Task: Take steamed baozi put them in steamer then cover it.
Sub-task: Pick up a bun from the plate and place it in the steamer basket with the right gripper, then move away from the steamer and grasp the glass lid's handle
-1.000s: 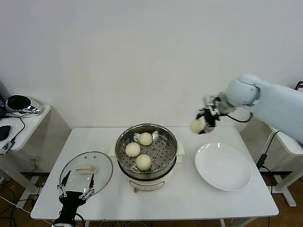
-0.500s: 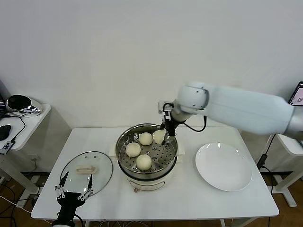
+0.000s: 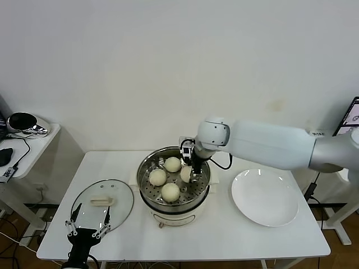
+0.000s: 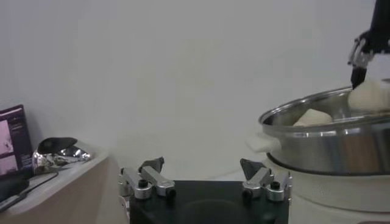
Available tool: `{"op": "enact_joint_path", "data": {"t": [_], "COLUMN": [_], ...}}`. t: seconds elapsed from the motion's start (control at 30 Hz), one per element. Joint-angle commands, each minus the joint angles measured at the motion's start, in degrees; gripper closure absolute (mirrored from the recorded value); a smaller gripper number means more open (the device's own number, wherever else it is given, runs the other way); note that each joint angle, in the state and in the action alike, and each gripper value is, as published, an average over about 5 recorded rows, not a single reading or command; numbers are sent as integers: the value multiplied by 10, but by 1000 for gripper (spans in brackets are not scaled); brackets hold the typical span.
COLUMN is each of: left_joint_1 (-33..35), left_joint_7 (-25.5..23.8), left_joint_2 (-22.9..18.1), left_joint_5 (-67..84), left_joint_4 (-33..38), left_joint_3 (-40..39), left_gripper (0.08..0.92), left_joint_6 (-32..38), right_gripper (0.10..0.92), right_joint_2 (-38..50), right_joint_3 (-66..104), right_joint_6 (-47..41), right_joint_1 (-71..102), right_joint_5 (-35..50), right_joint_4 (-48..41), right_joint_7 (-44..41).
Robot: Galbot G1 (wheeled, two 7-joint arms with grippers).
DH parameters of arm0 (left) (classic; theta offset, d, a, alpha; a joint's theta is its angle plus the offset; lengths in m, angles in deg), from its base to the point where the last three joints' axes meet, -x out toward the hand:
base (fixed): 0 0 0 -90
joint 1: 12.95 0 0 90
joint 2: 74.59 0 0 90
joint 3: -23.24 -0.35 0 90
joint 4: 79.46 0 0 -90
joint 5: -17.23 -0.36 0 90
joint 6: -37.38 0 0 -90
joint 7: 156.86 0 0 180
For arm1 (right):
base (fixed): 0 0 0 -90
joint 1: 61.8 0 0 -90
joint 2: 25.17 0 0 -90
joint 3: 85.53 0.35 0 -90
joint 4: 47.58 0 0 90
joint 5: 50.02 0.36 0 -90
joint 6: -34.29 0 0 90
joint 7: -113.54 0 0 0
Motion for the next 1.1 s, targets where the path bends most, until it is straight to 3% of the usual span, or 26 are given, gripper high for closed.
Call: {"op": "enact_joint_path", "data": {"t": [0.03,0.3,0.57,0.7,0.93,1.1], "left_joint_1": [1,0,-1,-5,-11,-8], "left_joint_7": [0,0,0,-1,-2,-1], "left_joint_2": [0,0,2,3,2,4], "left_joint_5": [-1,-1,-1,0,0,0], "left_joint_4": [1,1,1,0,-2,-6], "left_joint_3": [0,0,1,1,-3,3], "left_gripper": [177,177,177,177,177,177], "left_joint_6": [1,0,-2,-3,-7,-9], "right_gripper": [372,371,222,204,203,203], "right_joint_2": [-19,-11,52,104,226,324], "right_joint_3": [4,17,45,77,170,382], "right_joint_6": [-11,-11,-11,-10,64,192], "right_joint_1": [25,27,-6,-11,87,321], "right_joint_5": [-19,-20,8,35,151,115], "right_joint_4": [-25,-22,34,75,185,247], "right_joint_7": [7,8,1,19,229,348]}}
